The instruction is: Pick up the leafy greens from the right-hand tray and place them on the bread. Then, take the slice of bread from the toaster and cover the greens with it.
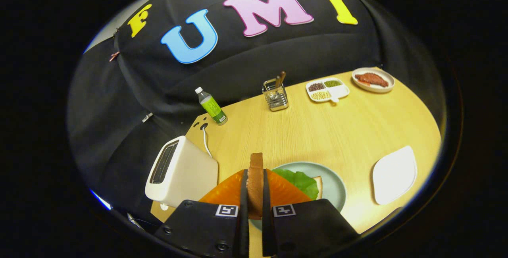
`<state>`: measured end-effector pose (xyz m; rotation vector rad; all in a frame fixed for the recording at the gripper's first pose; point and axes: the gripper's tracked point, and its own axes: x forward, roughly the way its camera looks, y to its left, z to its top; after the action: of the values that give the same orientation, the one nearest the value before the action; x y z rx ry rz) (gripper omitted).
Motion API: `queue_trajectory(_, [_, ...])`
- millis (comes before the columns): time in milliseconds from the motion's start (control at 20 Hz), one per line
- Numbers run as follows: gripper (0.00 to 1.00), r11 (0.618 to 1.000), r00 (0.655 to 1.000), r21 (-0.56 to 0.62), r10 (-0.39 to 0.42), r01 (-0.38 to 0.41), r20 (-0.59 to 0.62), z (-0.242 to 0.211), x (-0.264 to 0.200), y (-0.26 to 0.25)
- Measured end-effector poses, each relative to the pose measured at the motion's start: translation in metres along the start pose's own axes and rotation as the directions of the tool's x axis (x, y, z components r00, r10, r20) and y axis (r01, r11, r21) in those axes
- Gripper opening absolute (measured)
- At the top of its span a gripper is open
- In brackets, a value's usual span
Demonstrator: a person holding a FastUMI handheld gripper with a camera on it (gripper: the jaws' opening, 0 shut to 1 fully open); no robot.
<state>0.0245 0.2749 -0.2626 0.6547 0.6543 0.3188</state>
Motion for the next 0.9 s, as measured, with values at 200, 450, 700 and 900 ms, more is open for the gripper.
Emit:
queue_trajectory(200, [0.17,0.997,0.997,0.007,-0.079,0.079,-0.013,-0.021,0.014,-0.039])
queue_trajectory(450, [0.17,0.986,0.988,-0.079,-0.15,0.146,-0.045,-0.043,0.024,-0.077])
queue_trajectory(700, [0.28,0.959,0.982,-0.225,-0.186,0.172,-0.044,-0.048,0.028,-0.097])
queue_trajectory(900, [0.57,0.923,0.97,-0.315,-0.242,0.222,-0.026,-0.049,0.026,-0.11])
